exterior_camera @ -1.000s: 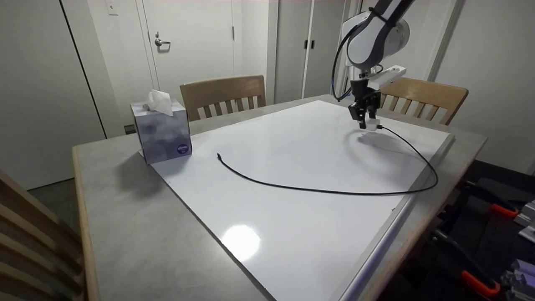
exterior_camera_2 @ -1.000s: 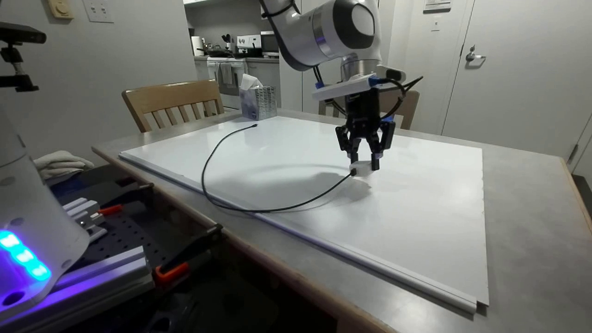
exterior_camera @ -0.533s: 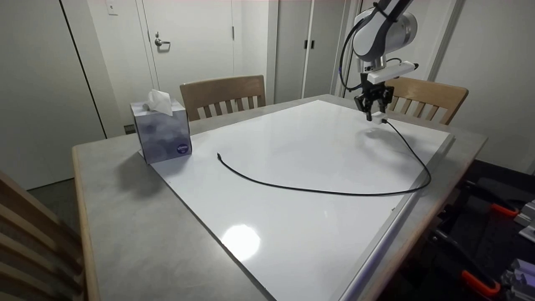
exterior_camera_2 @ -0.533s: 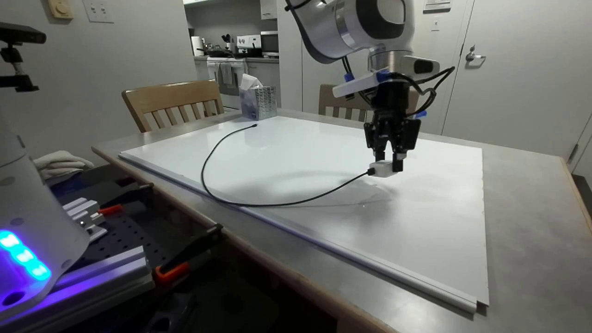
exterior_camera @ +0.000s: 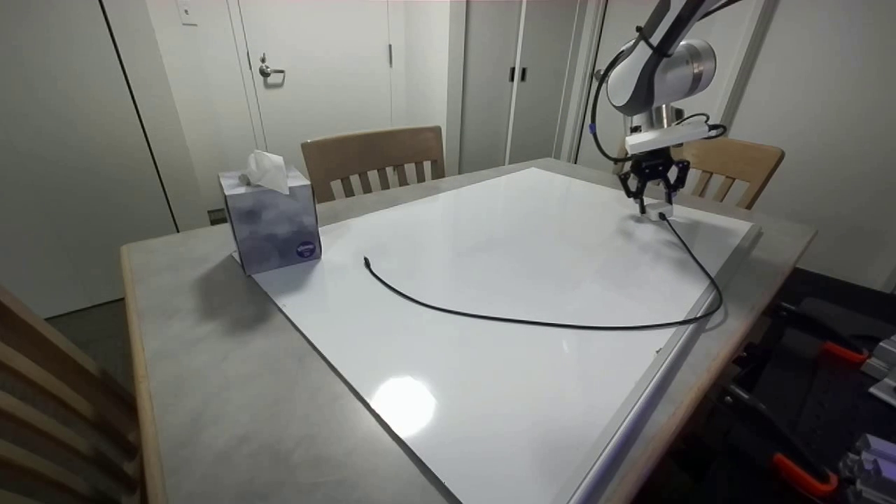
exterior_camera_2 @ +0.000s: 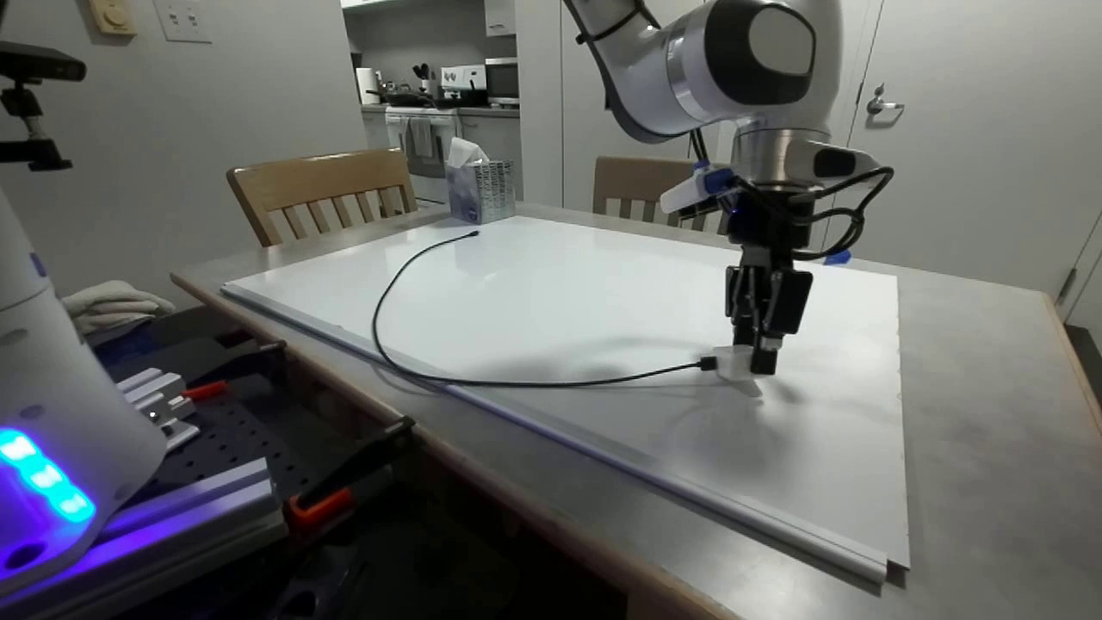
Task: Unwrap the charger cable
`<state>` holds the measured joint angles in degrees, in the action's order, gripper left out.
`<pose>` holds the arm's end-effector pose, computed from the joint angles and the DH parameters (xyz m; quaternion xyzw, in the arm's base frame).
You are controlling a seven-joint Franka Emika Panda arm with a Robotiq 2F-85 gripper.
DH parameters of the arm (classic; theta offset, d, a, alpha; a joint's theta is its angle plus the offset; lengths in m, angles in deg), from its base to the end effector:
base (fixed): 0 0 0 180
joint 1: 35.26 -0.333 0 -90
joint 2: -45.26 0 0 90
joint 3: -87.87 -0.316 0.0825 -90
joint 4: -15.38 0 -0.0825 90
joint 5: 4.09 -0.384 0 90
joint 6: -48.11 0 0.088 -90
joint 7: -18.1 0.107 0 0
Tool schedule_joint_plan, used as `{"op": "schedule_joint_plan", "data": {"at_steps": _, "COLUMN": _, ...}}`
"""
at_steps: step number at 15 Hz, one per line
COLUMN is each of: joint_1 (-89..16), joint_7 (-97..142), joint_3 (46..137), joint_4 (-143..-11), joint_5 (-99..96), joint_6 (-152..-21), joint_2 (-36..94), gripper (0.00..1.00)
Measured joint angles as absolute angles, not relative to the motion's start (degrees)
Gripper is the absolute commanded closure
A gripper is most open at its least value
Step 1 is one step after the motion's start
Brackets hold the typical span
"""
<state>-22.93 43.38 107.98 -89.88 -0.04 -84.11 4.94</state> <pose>0.5271 -0.3283 0.1501 0.8877 -0.4280 -0.1063 0.1324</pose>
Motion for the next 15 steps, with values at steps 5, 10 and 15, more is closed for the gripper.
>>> {"op": "schedule_joint_plan", "data": {"at_steps": 5, "joint_1": -22.7, "joint_7": 50.1, "joint_3": 110.1, "joint_4": -89.1, "joint_5": -1.2, "joint_6": -82.9, "joint_2": 4.1, "gripper": 0.72}}
{"op": "schedule_joint_plan", "data": {"at_steps": 10, "joint_1": -23.2, "joint_7": 60.2, "joint_3": 112.1, "joint_4": -89.0, "joint_5": -1.2, "joint_6": -82.1, "joint_2": 4.2, "gripper": 0.72}}
{"op": "schedule_joint_plan", "data": {"at_steps": 15, "joint_1": -23.2, "joint_7": 63.7, "joint_3": 112.1, "joint_4": -89.0, "joint_5": -1.2, "joint_6": -82.2, "joint_2": 4.5, "gripper": 0.72}}
